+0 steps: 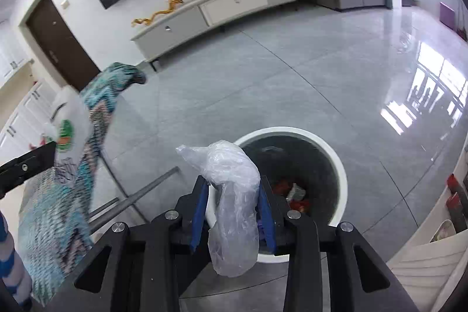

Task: Collect trash

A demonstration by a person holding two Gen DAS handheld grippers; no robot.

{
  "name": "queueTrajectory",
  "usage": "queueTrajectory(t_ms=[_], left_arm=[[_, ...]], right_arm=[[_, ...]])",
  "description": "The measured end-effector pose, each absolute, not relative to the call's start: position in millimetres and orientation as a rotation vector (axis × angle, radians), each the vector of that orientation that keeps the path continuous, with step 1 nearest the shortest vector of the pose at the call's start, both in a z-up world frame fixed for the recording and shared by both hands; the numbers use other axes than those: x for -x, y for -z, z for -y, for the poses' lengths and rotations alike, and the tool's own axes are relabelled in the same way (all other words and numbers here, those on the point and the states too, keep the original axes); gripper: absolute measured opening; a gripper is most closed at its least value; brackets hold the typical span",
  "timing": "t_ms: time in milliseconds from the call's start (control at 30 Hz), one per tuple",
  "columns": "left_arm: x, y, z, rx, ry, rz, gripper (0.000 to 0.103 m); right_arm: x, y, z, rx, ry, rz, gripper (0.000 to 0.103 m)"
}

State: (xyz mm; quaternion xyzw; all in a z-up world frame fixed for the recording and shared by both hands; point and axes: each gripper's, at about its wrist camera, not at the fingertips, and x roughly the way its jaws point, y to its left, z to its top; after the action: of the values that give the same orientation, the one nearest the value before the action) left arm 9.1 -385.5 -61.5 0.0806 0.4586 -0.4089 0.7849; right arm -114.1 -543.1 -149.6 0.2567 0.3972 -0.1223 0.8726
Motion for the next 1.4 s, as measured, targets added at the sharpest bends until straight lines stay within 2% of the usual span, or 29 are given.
queueTrajectory(t_ms=[67, 233, 300, 400, 600, 867, 1033, 1200, 1267, 1333, 1400], left_arm=[[-13, 72, 409, -0.169, 0.900, -1.032, 0.028], [-19, 85, 441, -0.160, 0.911, -1.078, 0.055], [-19, 86, 447, -0.154, 0.913, -1.083, 0.056], [-15, 80, 448, -0.173, 0.912, -1.054, 0.056], [-3, 59, 426, -0.167, 0.872, -0.919, 0.056], [16, 22, 372, -0.172, 0.709, -0.722, 0.056], [20, -1, 326, -0.131, 0.609, -0.644, 0.056], [22, -23, 283, -0.101, 0.528, -0.574, 0.056], [24, -30, 266, -0.084, 0.497, -0.556, 0.060], [26, -36, 250, -0.064, 0.460, -0.536, 0.073], [29, -41, 234, -0.043, 0.430, -0.511, 0.074]], right_arm=[[111, 156, 551, -0.536, 0.272, -0.842, 0.033], [110, 167, 567, -0.531, 0.323, -0.863, 0.042], [113, 168, 571, -0.538, 0.336, -0.864, 0.045], [119, 169, 575, -0.546, 0.352, -0.863, 0.045], [127, 158, 576, -0.556, 0.375, -0.832, 0.046], [136, 119, 553, -0.519, 0.362, -0.749, 0.053], [127, 92, 524, -0.473, 0.321, -0.707, 0.061], [119, 64, 493, -0.428, 0.282, -0.661, 0.073], [116, 53, 479, -0.405, 0.266, -0.641, 0.076], [115, 44, 467, -0.384, 0.253, -0.627, 0.078], [114, 35, 453, -0.361, 0.240, -0.613, 0.080]])
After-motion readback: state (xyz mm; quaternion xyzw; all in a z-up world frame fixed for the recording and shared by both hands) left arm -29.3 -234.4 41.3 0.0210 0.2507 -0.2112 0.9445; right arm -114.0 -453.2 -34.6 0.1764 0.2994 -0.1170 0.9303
